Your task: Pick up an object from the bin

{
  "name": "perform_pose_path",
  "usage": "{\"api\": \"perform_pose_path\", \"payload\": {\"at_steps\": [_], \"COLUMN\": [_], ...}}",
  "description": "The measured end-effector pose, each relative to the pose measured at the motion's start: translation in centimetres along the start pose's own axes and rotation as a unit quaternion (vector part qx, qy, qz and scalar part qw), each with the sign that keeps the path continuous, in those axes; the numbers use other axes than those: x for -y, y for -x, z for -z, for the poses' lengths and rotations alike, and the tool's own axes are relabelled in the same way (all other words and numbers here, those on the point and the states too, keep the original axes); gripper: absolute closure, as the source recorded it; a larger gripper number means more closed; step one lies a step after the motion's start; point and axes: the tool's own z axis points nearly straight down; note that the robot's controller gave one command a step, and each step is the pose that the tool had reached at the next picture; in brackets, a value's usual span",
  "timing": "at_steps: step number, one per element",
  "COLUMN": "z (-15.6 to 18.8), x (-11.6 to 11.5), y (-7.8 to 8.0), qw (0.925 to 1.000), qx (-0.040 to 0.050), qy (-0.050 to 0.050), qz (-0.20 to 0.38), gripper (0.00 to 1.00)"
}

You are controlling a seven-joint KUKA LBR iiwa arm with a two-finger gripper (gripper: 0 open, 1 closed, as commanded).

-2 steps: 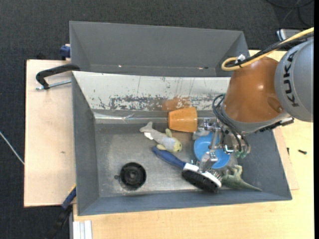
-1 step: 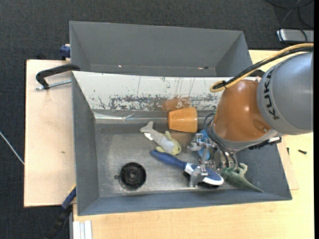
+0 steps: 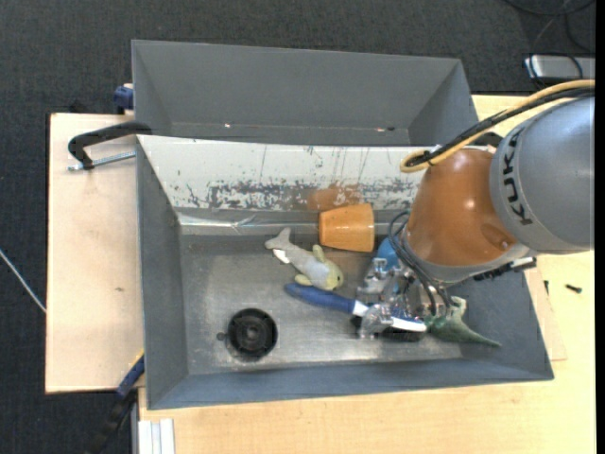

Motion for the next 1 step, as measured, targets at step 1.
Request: {"api": "perform_pose_path", "payload": {"at_steps": [1], "z": [13.29], "x": [-0.22], "y": [-0.73], "qw": [0.9999], "qx": [0.0093], "qy": [-0.001], "qz": [-0.01], "gripper": [1.0]}}
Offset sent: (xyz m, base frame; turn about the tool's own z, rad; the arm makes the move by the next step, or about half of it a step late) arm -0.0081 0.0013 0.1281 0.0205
